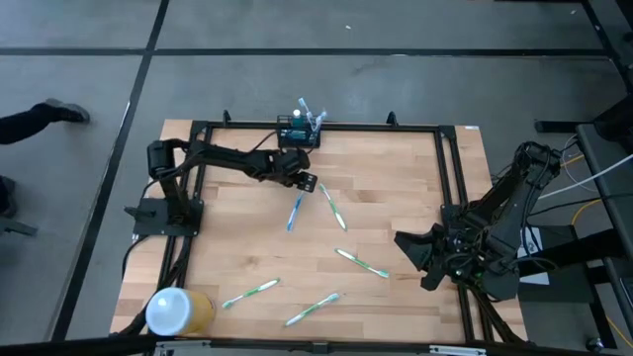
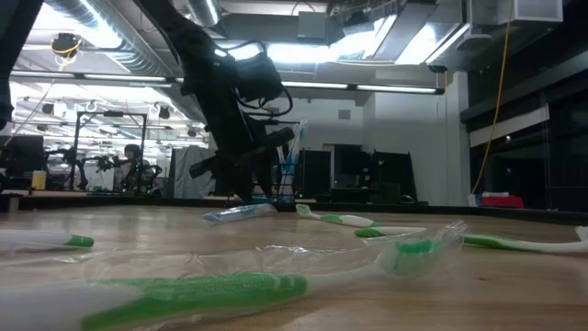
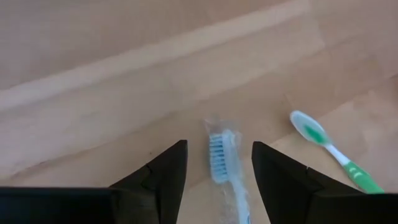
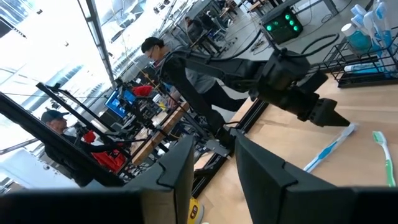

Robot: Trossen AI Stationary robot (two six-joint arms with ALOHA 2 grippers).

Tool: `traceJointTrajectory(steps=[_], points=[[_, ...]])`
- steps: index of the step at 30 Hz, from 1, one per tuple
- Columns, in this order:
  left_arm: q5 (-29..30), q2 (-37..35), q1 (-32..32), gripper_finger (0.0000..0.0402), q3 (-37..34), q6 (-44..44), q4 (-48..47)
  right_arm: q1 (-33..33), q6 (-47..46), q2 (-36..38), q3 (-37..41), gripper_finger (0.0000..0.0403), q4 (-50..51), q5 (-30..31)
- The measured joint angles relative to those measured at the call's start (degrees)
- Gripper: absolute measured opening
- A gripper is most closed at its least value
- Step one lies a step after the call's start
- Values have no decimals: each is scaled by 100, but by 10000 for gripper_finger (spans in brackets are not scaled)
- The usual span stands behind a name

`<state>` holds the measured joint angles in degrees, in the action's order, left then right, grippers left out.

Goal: Pick & Place toothbrushing station
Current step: Put the blue toothbrush into the wire organizer

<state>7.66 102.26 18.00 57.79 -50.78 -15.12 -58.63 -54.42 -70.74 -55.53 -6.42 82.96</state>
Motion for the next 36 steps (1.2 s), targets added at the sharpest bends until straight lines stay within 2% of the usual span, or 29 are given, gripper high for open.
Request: traceJointTrajectory(steps=[13, 21, 27, 31, 36], points=[[-35, 46, 124, 173, 1, 187, 48, 1, 92, 0, 0, 121, 0, 17], [-261, 336, 123, 173, 9, 116, 310, 1, 112, 0, -2, 120, 2, -2], [-202, 396, 114, 166, 12, -21, 437, -48, 107, 0, -2, 120, -5, -24], [-224, 404, 173, 133, 10, -102, 462, -74, 114, 0, 0, 120, -2, 43], [-227, 417, 223, 43, 1, -206, 481, -74, 134, 0, 0, 120, -1, 46]])
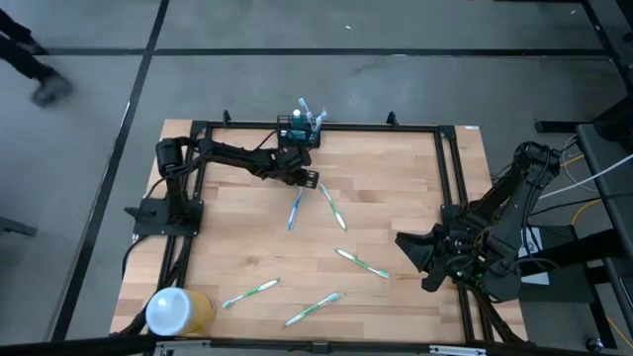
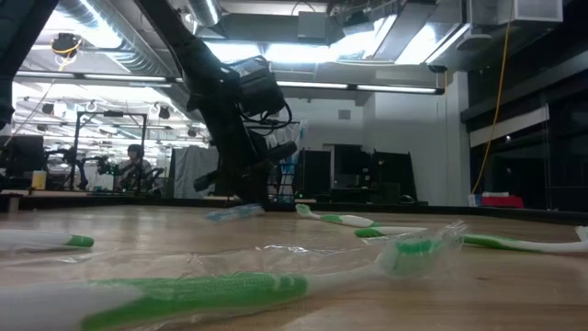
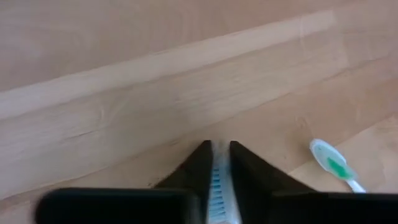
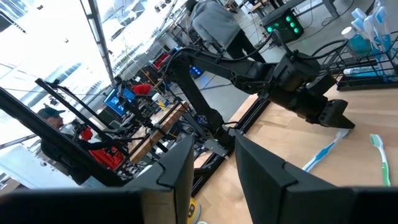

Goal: Pick & Place toothbrushing station
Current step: Put the blue toothbrush into the wire organizer

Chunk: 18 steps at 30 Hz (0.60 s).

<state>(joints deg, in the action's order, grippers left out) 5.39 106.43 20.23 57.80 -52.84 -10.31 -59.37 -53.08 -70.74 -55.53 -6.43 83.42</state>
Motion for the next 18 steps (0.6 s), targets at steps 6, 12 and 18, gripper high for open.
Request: traceJointTrajectory(steps=[6, 12, 18], points=[[-111, -21, 20, 3, 0, -84, 303, 0, 4, 0, 0, 120, 0, 15], [53, -448, 2, 2, -4, -350, 1127, 0, 17, 0, 0, 120, 2, 15], [979, -1267, -74, 2, -7, -221, 1795, 0, 15, 0, 0, 120, 30, 102]])
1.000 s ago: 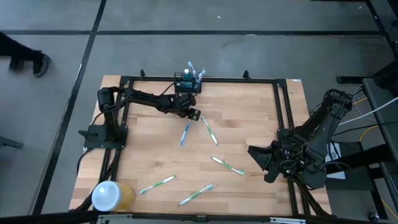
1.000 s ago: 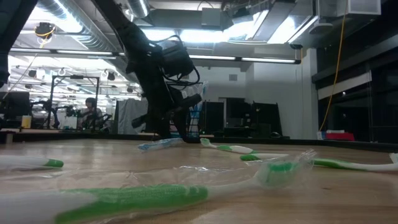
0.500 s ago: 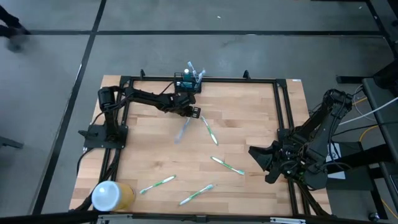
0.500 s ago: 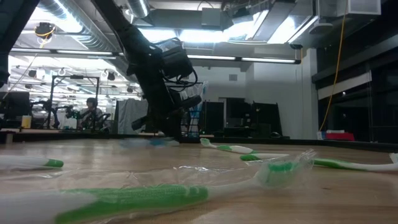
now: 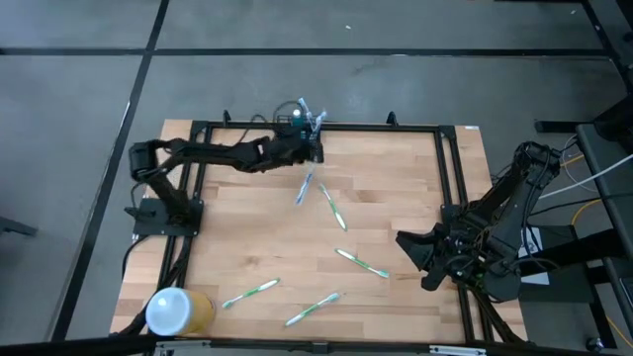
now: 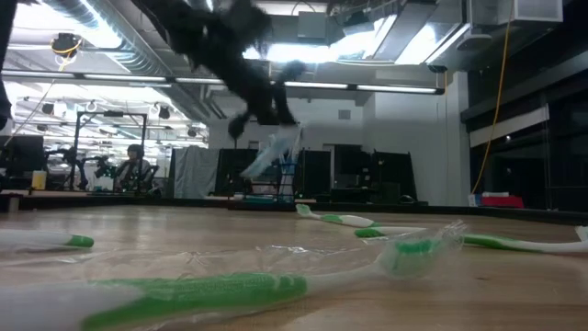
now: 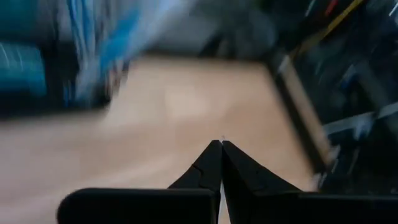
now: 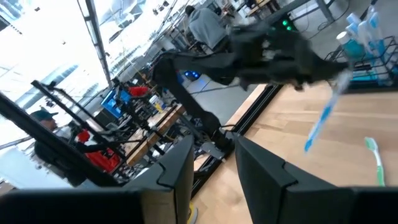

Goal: Pick & Place toothbrushing station
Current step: Put the blue toothbrush into the wire organizer

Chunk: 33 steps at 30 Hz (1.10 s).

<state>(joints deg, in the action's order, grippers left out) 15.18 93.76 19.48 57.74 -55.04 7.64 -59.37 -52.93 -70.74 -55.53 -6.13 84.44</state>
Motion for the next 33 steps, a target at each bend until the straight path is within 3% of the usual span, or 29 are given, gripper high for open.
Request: traceJointTrajectory(steps=[6, 9, 14, 17, 26, 33], points=[[2045, -829, -190, 2, 7, 1503, 952, 0, -4, 0, 0, 120, 95, 125], [2576, -888, -193, 1, 7, 2342, 1775, 0, -51, 0, 0, 120, 202, 170], [2582, -511, -12, 1, -2, 3415, 3614, 7, -63, 0, 0, 120, 232, 171], [2537, -253, 210, 1, -2, 3627, 4446, 7, -128, 0, 0, 120, 234, 170], [1920, 372, 740, 1, -2, 3825, 5520, 2, -240, 0, 0, 120, 232, 169], [2026, 967, 774, 1, -2, 3840, 6217, 2, -476, 0, 0, 120, 232, 169]])
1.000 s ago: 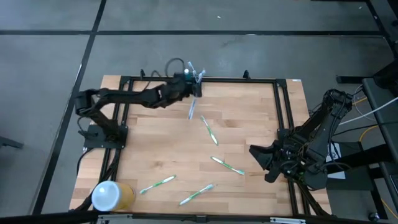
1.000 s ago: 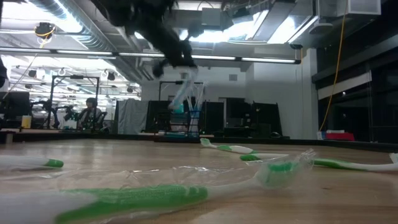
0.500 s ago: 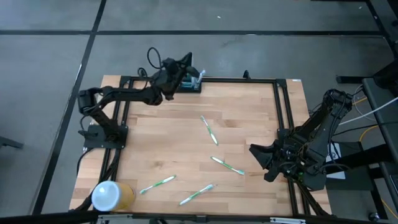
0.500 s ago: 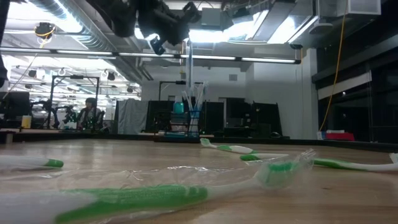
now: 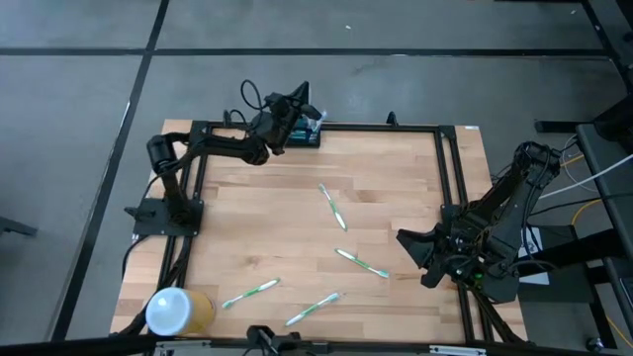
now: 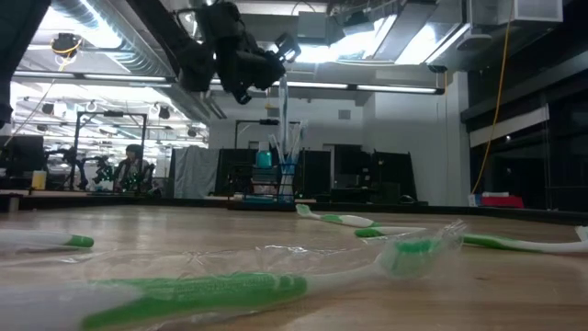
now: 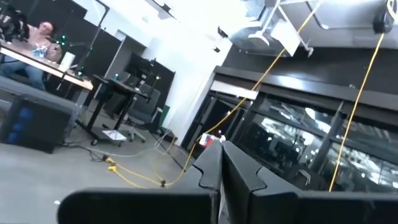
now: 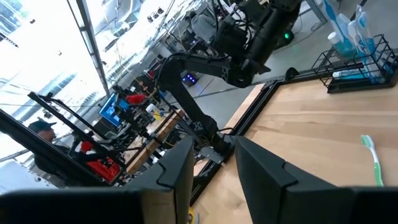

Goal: Pick & Place toothbrushing station
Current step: Put the blue toothbrush into the wire organizer

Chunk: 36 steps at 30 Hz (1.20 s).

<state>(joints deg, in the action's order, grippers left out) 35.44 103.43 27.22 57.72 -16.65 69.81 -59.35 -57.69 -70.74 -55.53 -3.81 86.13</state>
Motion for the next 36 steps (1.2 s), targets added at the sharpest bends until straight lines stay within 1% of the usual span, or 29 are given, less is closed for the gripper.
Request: traceJointTrajectory(steps=[5, 9, 13, 17, 20, 23, 28, 31, 33, 36], points=[[115, 277, 29, 1, 8, -32, 238, 0, -38, 0, 0, 120, -2, -4], [261, 302, 31, 1, 8, 39, 246, 0, -42, 0, -1, 120, -2, -4], [282, 302, 64, 1, 8, 162, 224, 0, -40, 0, 0, 120, -2, 20], [370, 400, 82, 1, 8, 40, 113, 0, -38, 0, 0, 120, -1, 133], [376, 622, 34, 1, 8, -116, 243, 0, -38, 0, 0, 120, 0, 133], [491, 817, -51, 1, 4, -361, 291, 0, -42, 0, 0, 120, -2, 138], [679, 950, -296, 1, -15, -365, 402, -2, -129, 0, 0, 120, -2, 152], [845, 1021, -410, 1, -18, -407, 353, 0, -127, 0, 0, 120, -2, 153], [868, 1050, -448, 1, -18, -601, 225, -2, -123, 0, 0, 120, -2, 153], [1099, 1096, -515, 1, -22, -875, 52, 0, -103, 0, 0, 120, -2, 151]])
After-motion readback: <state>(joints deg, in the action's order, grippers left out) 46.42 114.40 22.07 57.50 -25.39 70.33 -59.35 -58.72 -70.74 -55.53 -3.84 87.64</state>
